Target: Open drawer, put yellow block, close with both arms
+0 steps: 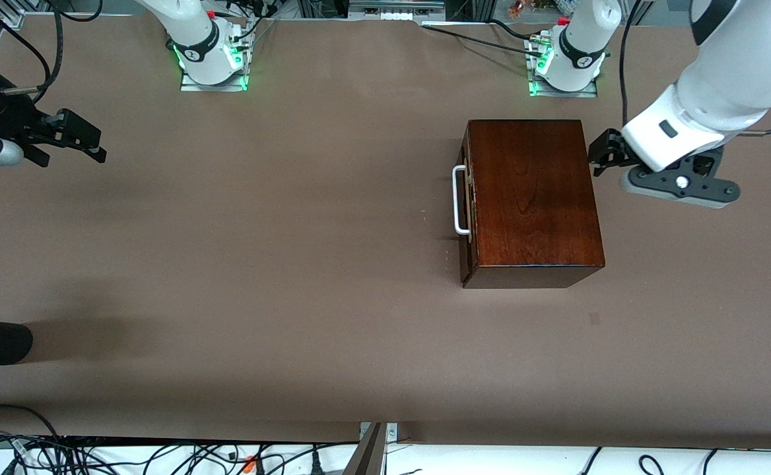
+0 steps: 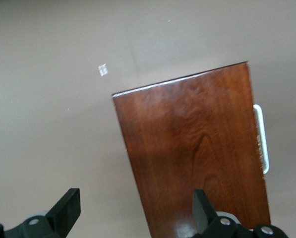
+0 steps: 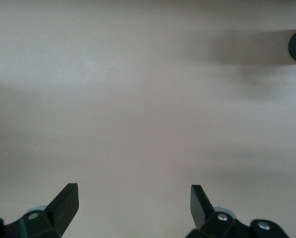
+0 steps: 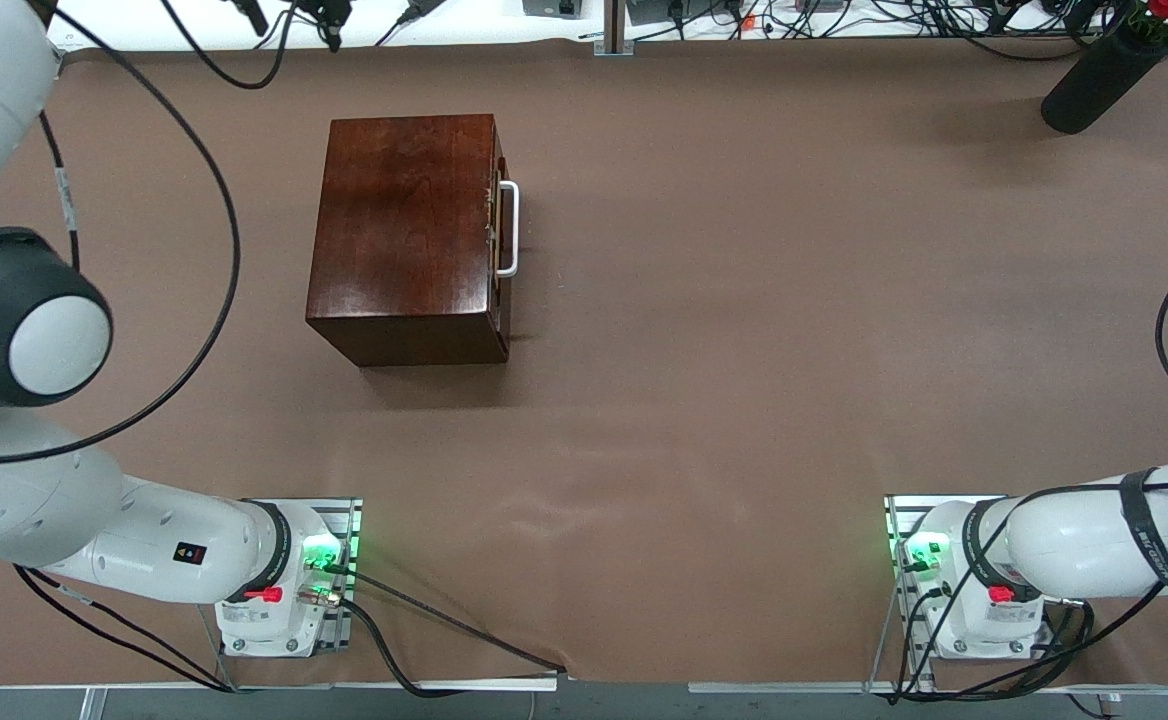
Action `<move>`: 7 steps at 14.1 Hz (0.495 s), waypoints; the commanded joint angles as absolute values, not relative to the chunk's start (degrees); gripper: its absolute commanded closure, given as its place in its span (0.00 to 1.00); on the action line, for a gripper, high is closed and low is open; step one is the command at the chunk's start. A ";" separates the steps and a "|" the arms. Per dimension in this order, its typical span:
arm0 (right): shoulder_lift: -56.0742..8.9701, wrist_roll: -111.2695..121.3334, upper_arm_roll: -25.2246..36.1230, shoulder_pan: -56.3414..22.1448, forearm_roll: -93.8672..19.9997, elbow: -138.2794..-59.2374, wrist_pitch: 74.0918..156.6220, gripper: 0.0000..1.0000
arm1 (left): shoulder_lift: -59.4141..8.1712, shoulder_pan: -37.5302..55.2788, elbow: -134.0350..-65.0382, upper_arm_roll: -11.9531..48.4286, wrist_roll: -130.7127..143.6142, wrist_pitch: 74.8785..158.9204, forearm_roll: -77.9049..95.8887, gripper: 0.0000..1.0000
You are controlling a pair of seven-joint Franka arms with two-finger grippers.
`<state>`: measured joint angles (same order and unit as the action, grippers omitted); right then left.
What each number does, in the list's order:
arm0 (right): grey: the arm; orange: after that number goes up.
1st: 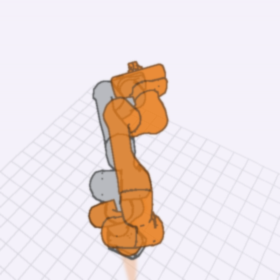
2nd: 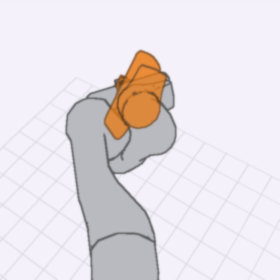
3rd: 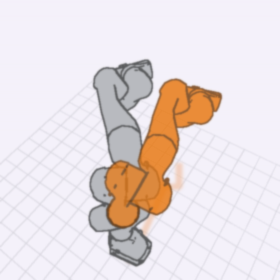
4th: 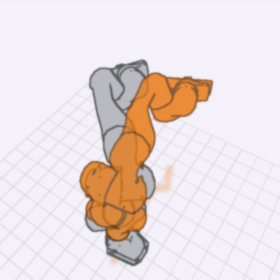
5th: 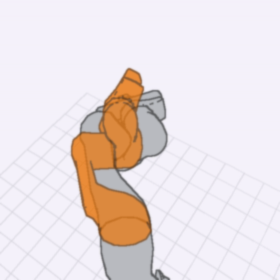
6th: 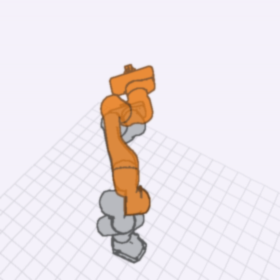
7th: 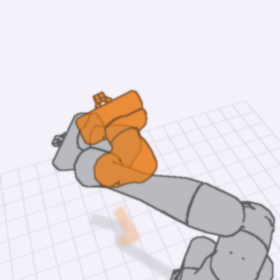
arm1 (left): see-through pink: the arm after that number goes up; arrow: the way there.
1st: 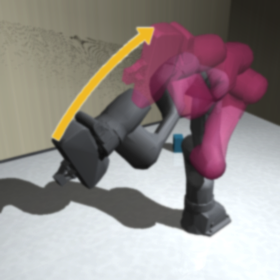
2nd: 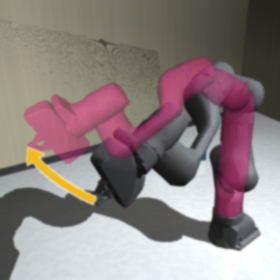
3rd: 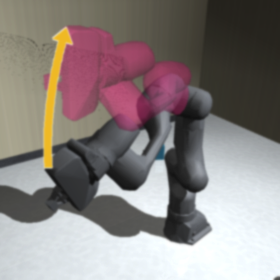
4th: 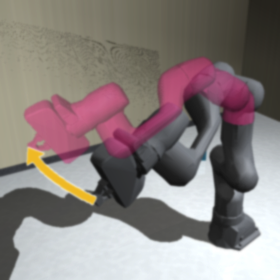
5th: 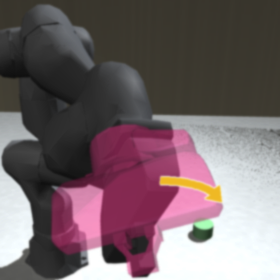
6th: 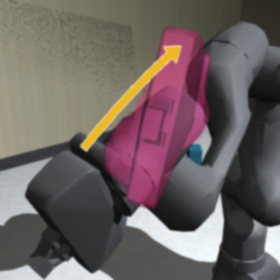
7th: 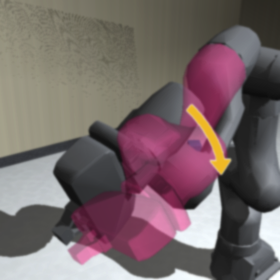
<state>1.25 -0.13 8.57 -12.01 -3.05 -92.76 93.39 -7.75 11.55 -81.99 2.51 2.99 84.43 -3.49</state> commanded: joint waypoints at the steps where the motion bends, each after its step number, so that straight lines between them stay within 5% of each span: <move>1: 1.05 -0.97 8.26 -11.78 -2.99 -91.67 92.37 0.00 | -0.18 7.66 -91.93 2.37 3.16 87.63 -0.98 0.00; 7: 1.05 -0.97 8.35 -11.69 -2.99 -91.67 92.37 0.00 | 0.09 5.63 -91.67 0.62 1.94 87.19 0.53 0.00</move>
<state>1.25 -0.13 8.57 -12.01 -3.05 -92.76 93.39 -1.55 5.76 -89.91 0.73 2.93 86.12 -0.67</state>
